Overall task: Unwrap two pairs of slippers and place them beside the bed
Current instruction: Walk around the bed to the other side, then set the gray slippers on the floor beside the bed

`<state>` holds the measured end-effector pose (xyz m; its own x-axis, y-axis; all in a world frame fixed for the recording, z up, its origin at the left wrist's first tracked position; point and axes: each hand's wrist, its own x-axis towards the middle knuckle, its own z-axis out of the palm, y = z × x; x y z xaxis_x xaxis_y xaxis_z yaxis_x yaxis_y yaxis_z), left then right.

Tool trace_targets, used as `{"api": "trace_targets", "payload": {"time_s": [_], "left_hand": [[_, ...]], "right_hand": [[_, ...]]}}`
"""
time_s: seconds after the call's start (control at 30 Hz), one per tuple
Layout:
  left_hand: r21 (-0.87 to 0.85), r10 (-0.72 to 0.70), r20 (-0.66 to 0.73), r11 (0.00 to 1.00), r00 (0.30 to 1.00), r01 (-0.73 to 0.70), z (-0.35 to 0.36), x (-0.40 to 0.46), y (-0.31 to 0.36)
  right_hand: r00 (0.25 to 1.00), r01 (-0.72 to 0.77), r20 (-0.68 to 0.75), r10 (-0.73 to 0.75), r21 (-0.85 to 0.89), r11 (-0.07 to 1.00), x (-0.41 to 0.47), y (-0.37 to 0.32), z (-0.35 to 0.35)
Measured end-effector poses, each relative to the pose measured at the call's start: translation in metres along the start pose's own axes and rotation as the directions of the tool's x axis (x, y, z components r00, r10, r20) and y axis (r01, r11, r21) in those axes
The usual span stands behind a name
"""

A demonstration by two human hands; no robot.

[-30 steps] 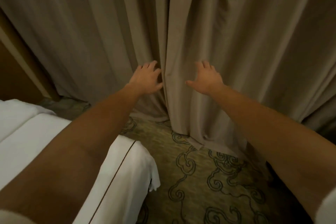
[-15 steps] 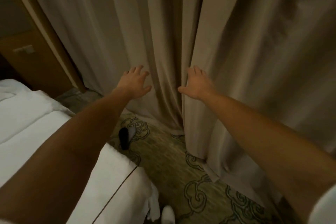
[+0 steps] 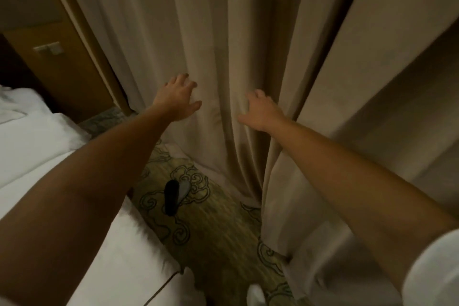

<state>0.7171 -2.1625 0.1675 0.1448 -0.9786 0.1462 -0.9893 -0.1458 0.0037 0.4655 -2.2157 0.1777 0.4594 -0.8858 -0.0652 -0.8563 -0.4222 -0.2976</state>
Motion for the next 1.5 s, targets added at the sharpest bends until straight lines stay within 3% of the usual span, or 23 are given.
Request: {"api": "trace_targets", "payload": {"time_s": [0.17, 0.23, 0.4, 0.57, 0.73, 0.87, 1.0, 1.17, 1.2, 1.33, 1.5], "left_hand": [[0.038, -0.113, 0.029, 0.993, 0.993, 0.112, 0.034, 0.027, -0.034], [0.028, -0.224, 0.031, 0.974, 0.974, 0.224, 0.048, 0.041, -0.051], [-0.008, -0.295, 0.043, 0.955, 0.954, 0.296, 0.062, 0.039, -0.073], [-0.017, -0.462, 0.081, 0.885, 0.883, 0.465, 0.094, 0.013, -0.144], [-0.023, -0.529, 0.164, 0.842, 0.833, 0.539, 0.139, -0.003, -0.204], [-0.05, -0.59, 0.193, 0.792, 0.784, 0.608, 0.173, -0.011, -0.244], [-0.045, -0.553, 0.222, 0.817, 0.803, 0.575, 0.211, -0.014, -0.26], [-0.015, -0.559, 0.355, 0.798, 0.749, 0.603, 0.335, 0.002, -0.309], [-0.027, -0.546, 0.332, 0.81, 0.769, 0.586, 0.335, 0.006, -0.311], [-0.022, -0.55, 0.404, 0.794, 0.731, 0.608, 0.439, 0.02, -0.332], [-0.036, -0.546, 0.448, 0.78, 0.708, 0.625, 0.531, 0.023, -0.335]], "right_hand": [[0.99, 0.132, 0.05, -0.131, -0.025, 0.991, 0.077, -0.01, 0.024], [0.975, 0.198, 0.107, -0.195, -0.02, 0.98, 0.122, -0.02, 0.03], [0.954, 0.243, 0.182, -0.236, -0.016, 0.97, 0.169, -0.038, 0.044], [0.891, 0.406, 0.252, -0.378, -0.069, 0.911, 0.227, -0.106, 0.094], [0.837, 0.485, 0.331, -0.436, -0.078, 0.871, 0.258, -0.141, 0.148], [0.817, 0.453, 0.42, -0.394, -0.045, 0.891, 0.288, -0.168, 0.202], [0.803, 0.46, 0.448, -0.394, -0.045, 0.887, 0.31, -0.173, 0.246], [0.715, 0.54, 0.57, -0.405, -0.082, 0.838, 0.394, -0.182, 0.378], [0.73, 0.522, 0.552, -0.402, -0.071, 0.85, 0.404, -0.186, 0.377], [0.764, 0.381, 0.566, -0.309, -0.01, 0.924, 0.467, -0.195, 0.474], [0.774, 0.209, 0.583, -0.246, 0.131, 0.969, 0.472, -0.163, 0.561]]}}
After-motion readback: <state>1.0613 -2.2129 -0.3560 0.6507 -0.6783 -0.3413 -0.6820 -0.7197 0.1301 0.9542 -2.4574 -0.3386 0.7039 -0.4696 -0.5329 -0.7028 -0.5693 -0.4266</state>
